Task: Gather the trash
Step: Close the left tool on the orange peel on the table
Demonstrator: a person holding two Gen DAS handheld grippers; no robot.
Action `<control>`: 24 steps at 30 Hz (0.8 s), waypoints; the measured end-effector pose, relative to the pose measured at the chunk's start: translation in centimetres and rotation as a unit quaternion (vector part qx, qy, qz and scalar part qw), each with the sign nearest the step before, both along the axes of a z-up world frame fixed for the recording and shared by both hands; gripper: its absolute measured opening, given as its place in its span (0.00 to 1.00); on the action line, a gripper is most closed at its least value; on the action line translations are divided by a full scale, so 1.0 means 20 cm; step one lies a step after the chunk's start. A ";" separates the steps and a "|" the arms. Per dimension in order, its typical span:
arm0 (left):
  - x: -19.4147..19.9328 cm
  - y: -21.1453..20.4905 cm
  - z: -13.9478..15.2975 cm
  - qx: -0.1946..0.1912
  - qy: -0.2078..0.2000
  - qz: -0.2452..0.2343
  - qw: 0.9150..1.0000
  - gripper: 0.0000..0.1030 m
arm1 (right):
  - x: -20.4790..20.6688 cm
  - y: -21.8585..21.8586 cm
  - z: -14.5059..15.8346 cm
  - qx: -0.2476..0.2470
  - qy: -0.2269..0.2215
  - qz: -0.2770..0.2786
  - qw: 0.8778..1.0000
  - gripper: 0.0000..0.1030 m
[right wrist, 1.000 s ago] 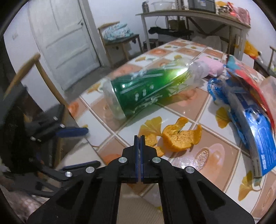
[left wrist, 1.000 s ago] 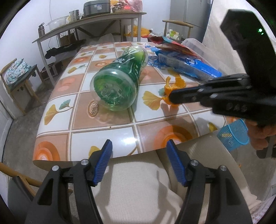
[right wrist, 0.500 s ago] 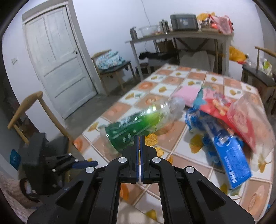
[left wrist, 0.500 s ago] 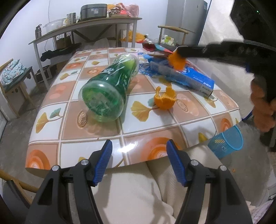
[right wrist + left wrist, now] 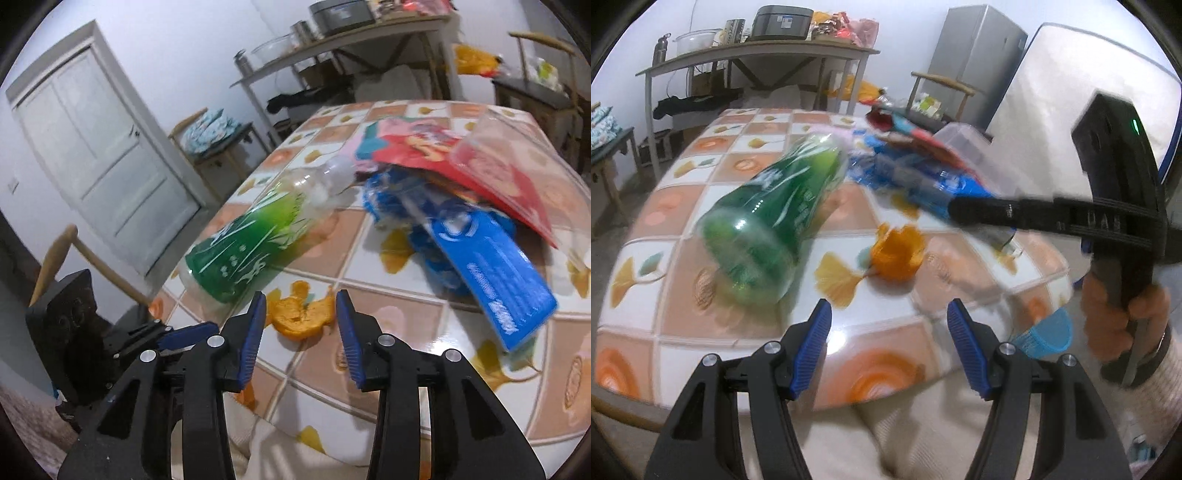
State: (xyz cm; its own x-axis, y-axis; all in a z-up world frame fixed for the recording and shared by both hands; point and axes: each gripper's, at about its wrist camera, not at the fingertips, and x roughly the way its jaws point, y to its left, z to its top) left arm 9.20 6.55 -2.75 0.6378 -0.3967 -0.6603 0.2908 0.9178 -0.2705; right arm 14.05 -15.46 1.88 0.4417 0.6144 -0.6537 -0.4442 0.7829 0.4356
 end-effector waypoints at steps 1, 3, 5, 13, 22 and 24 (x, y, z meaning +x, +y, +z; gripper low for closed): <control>0.02 0.00 0.00 -0.007 0.001 0.002 1.000 0.61 | 0.00 -0.01 0.00 0.002 0.000 -0.003 1.000 0.38; 0.07 -0.01 0.01 -0.024 0.008 0.016 1.000 0.61 | -0.01 -0.04 0.01 0.006 0.000 -0.010 1.000 0.38; 0.13 -0.01 0.00 -0.034 0.016 0.038 0.999 0.57 | -0.02 -0.06 0.00 0.008 0.001 -0.014 1.000 0.38; 0.24 -0.07 -0.08 -0.023 0.060 0.076 0.995 0.45 | -0.04 -0.15 -0.04 0.032 0.006 -0.031 0.999 0.38; 0.27 -0.13 -0.09 0.001 0.073 0.085 0.994 0.22 | -0.07 -0.23 -0.06 0.050 0.007 -0.038 0.998 0.39; 0.26 -0.14 -0.09 0.015 0.072 0.085 0.994 0.17 | -0.08 -0.25 -0.05 0.056 0.004 -0.041 0.998 0.38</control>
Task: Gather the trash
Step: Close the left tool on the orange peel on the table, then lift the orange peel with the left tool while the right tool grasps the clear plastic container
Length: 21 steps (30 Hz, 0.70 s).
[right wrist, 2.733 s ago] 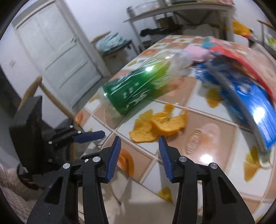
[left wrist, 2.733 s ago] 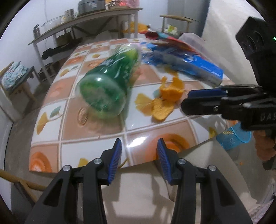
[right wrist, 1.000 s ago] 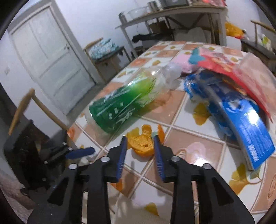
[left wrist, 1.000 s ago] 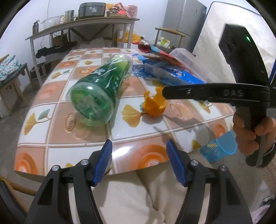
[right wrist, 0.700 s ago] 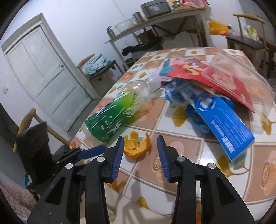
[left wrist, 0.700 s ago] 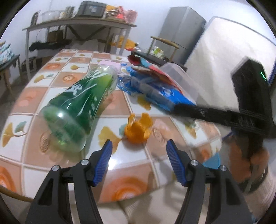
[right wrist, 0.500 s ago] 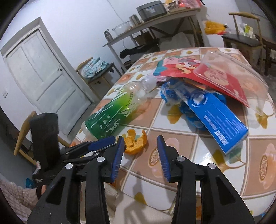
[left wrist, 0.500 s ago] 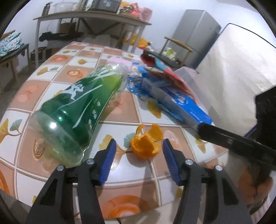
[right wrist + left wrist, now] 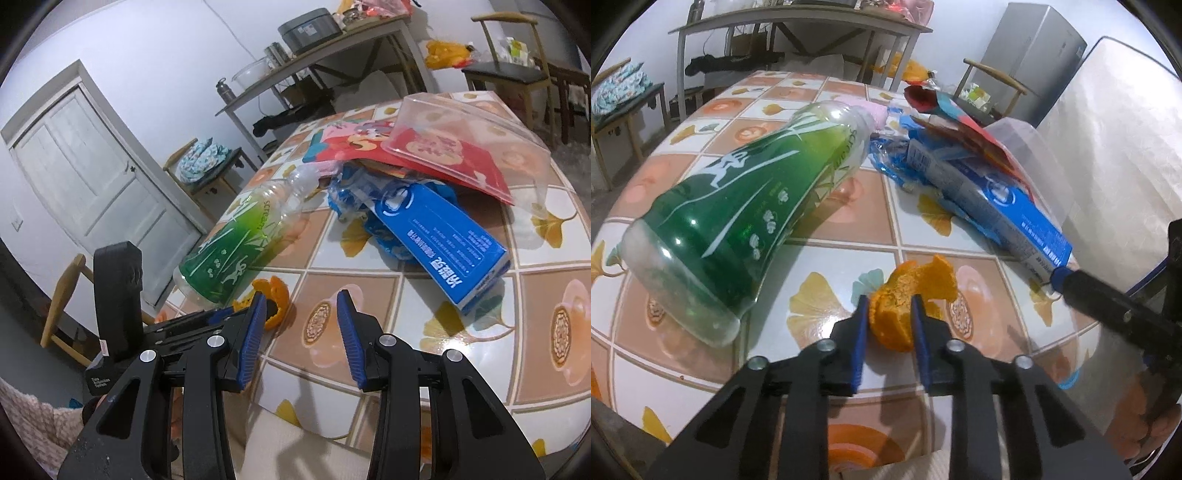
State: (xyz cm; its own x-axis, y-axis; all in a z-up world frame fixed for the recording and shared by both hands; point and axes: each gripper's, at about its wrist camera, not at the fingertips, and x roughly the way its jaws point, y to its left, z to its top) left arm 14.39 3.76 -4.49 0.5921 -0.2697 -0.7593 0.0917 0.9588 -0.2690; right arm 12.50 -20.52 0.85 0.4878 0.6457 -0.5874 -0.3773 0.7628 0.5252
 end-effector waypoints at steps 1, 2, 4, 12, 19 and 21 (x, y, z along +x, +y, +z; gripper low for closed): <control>0.00 0.00 0.00 0.005 0.000 -0.001 1.000 0.14 | 0.00 -0.01 0.00 0.001 -0.001 -0.001 1.000 0.38; -0.01 -0.01 0.01 0.010 0.000 -0.004 1.000 0.11 | -0.01 -0.02 0.01 0.003 -0.003 -0.002 1.000 0.38; -0.02 -0.01 0.02 0.011 0.004 -0.012 1.000 0.10 | -0.02 -0.03 0.02 0.005 -0.006 -0.005 1.000 0.38; -0.16 -0.06 0.05 0.025 0.022 -0.065 0.997 0.10 | -0.08 -0.10 0.03 0.006 -0.013 -0.016 1.000 0.38; -0.21 -0.05 0.01 0.026 0.034 -0.078 0.996 0.16 | -0.11 -0.11 0.03 0.003 -0.011 -0.021 1.000 0.38; -0.21 -0.06 0.01 0.029 0.031 -0.079 0.996 0.16 | -0.12 -0.11 0.04 -0.004 -0.014 -0.024 1.000 0.38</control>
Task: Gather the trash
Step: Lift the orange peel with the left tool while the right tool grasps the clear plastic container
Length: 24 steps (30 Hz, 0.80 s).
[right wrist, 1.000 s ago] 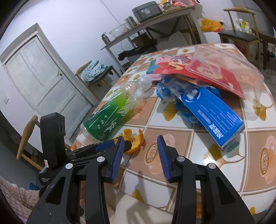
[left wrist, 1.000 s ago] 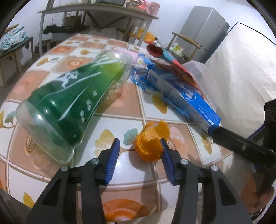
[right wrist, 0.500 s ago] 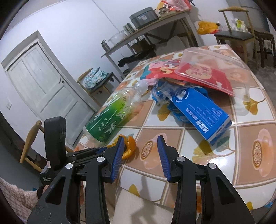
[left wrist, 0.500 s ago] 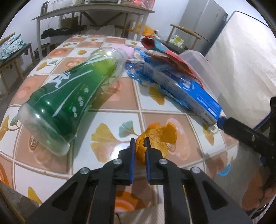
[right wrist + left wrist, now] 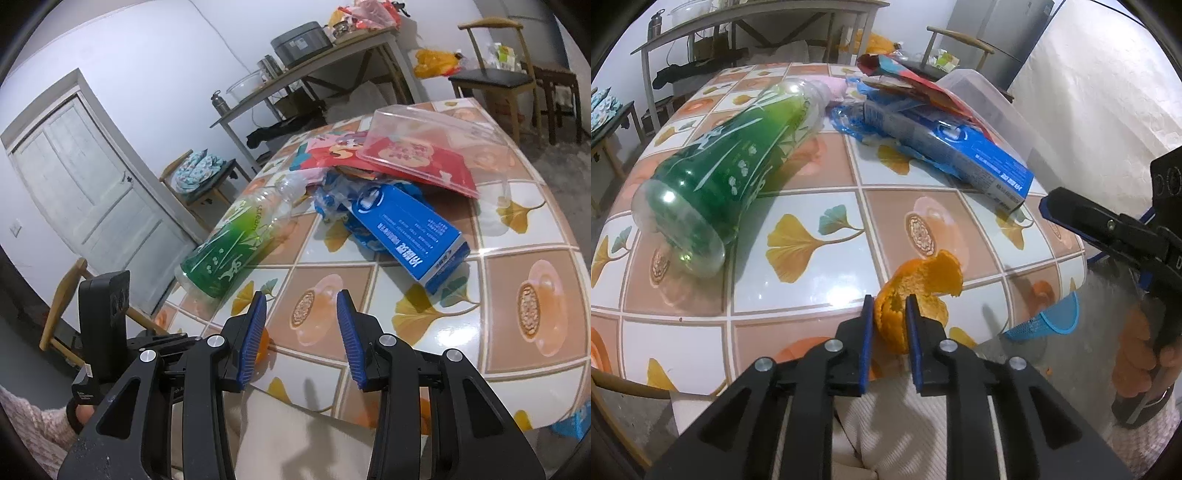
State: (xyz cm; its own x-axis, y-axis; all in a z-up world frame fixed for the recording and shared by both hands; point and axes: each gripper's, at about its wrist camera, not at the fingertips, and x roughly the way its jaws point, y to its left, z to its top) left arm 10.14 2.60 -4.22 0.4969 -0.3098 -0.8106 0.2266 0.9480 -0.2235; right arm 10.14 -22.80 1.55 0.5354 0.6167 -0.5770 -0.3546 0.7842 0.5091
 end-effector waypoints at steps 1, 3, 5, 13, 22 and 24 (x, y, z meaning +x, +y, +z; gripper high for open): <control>0.01 -0.01 0.00 0.003 -0.001 0.000 1.000 0.16 | -0.01 0.00 0.01 -0.006 -0.003 -0.003 1.000 0.38; 0.01 -0.02 0.00 0.010 -0.007 -0.004 1.000 0.16 | -0.01 -0.01 0.03 -0.019 -0.011 -0.010 1.000 0.38; 0.00 -0.03 0.00 0.017 -0.014 -0.007 1.000 0.16 | -0.01 -0.03 0.05 -0.032 -0.018 -0.019 0.999 0.38; -0.02 -0.09 0.00 0.060 -0.045 -0.021 0.997 0.14 | 0.08 -0.11 0.18 -0.102 -0.064 -0.062 0.991 0.49; -0.02 -0.04 -0.01 0.040 -0.049 -0.031 0.998 0.10 | 0.33 -0.02 0.26 -0.290 -0.146 -0.005 0.946 0.76; -0.02 -0.03 -0.01 0.034 -0.050 -0.034 0.998 0.10 | 0.43 -0.02 0.27 -0.312 -0.152 0.038 0.937 0.87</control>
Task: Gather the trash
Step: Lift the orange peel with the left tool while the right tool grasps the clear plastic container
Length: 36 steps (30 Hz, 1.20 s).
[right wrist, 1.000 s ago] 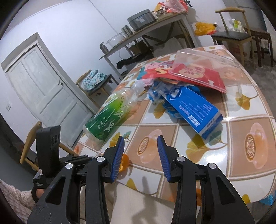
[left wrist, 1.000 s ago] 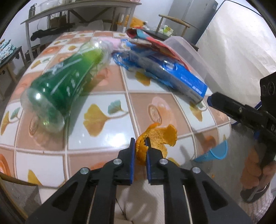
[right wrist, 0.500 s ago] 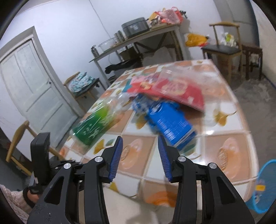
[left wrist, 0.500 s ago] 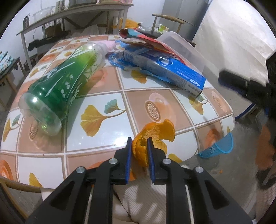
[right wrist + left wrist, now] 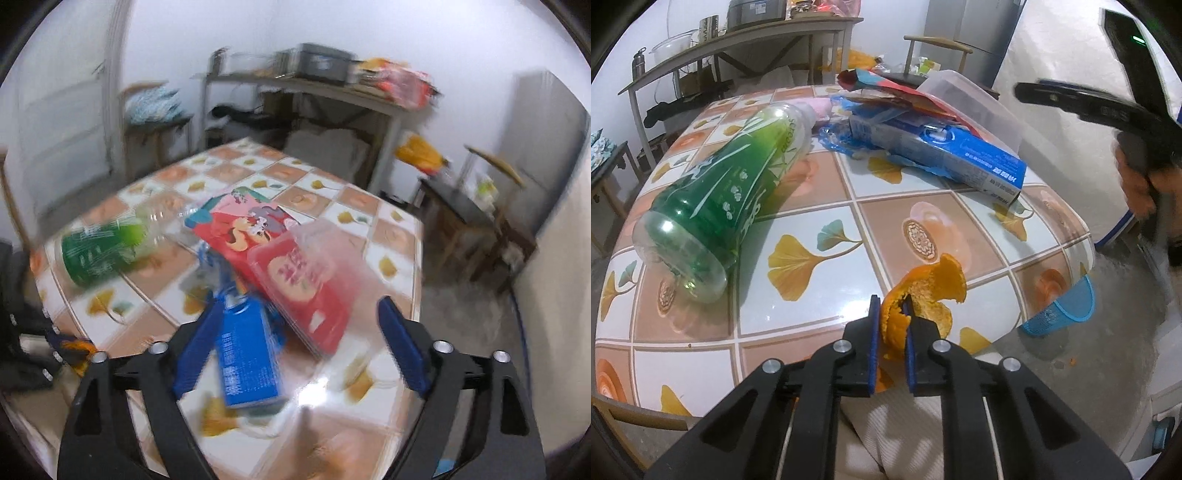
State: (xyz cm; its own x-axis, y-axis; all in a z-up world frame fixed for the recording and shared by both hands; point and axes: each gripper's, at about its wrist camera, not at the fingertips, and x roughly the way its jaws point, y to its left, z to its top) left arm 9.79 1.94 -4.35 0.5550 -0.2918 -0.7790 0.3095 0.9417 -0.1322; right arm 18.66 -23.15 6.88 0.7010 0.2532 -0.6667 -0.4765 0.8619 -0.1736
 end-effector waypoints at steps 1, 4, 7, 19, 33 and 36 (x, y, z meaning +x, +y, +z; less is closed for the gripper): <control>0.00 0.01 0.00 -0.004 0.000 -0.002 1.000 0.10 | 0.08 -0.01 0.00 -0.010 0.017 0.030 0.999 0.88; 0.01 0.03 0.00 -0.017 0.003 -0.005 1.000 0.10 | 0.27 -0.02 -0.01 -0.041 0.068 0.087 0.993 0.92; 0.01 0.04 0.00 -0.025 0.006 -0.007 1.000 0.10 | 0.44 -0.02 -0.04 -0.055 0.119 0.119 0.984 0.92; 0.05 0.05 0.00 -0.031 0.012 -0.019 0.999 0.10 | 0.77 0.01 -0.23 -0.026 0.268 0.157 0.950 0.92; 0.05 0.10 0.04 -0.061 0.018 0.008 0.998 0.09 | 0.61 -0.19 0.01 0.068 0.183 0.094 0.976 0.85; 0.04 0.11 0.08 -0.067 0.008 0.012 0.998 0.08 | 0.49 -0.32 0.09 0.120 0.150 0.073 0.979 0.84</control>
State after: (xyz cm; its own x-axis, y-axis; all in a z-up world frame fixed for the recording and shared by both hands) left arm 10.58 4.09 -2.68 0.5511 -0.3802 -0.7428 0.2841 0.9225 -0.2614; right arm 28.47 -29.54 8.66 0.4271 0.5101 -0.7466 -0.5955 0.7800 0.1923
